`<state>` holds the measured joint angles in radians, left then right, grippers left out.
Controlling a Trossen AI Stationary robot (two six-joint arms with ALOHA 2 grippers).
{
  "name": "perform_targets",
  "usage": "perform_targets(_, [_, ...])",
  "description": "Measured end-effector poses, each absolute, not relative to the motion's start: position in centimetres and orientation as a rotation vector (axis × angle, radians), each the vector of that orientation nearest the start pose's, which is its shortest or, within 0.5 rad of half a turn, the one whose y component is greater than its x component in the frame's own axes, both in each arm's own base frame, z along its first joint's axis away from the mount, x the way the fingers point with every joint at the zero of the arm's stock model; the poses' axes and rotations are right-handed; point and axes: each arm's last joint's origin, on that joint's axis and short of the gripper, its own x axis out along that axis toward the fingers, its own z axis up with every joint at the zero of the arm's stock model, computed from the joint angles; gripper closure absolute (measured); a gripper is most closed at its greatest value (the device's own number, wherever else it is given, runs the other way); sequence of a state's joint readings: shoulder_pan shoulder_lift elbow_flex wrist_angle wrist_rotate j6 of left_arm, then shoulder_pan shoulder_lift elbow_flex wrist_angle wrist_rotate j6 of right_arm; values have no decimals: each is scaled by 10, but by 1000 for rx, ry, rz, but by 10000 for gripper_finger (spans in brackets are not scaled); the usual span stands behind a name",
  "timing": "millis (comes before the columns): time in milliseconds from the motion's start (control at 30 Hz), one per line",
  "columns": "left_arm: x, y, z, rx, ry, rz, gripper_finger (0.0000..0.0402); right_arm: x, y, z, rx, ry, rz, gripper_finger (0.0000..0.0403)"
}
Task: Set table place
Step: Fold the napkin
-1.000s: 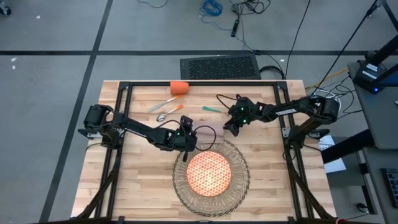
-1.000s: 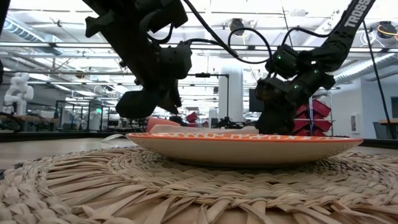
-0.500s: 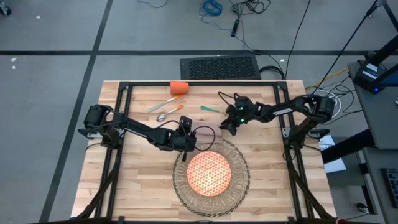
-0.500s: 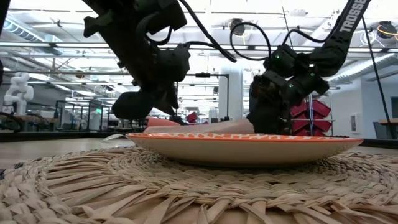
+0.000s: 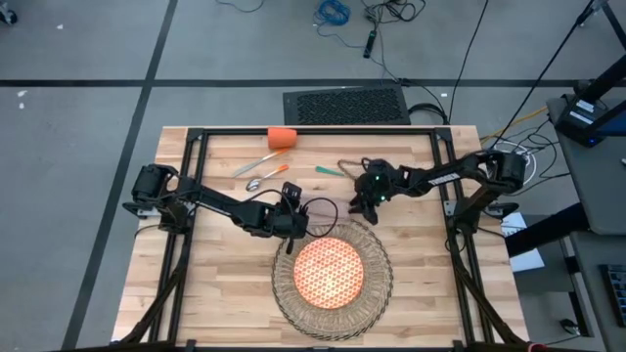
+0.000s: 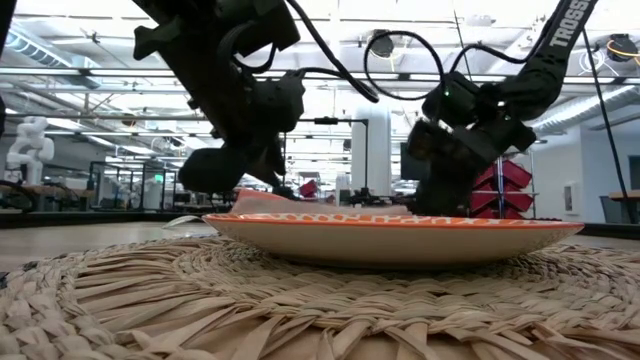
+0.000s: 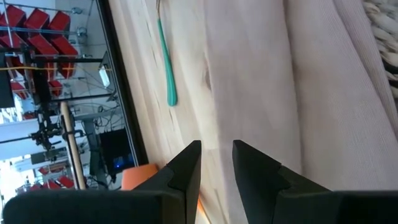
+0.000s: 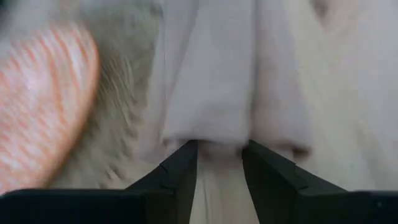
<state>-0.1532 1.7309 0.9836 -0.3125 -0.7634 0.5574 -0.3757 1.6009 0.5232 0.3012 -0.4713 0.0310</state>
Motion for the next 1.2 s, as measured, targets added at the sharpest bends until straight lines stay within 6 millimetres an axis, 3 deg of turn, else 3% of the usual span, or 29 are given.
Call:
perform_targets(167, [324, -29, 164, 972, 1130, 274, 323, 252, -68, 110, 195, 789, 66, 286])
perform_targets(333, [325, -24, 164, 962, 1134, 286, 323, 258, -61, 113, 127, 744, 62, 286])
perform_targets(833, [323, -25, 162, 922, 1146, 297, 323, 254, -69, 123, 130, 711, 35, 287])
perform_targets(1200, [323, -26, 162, 858, 1127, 288, 323, 251, -77, 129, 278, 660, 125, 287])
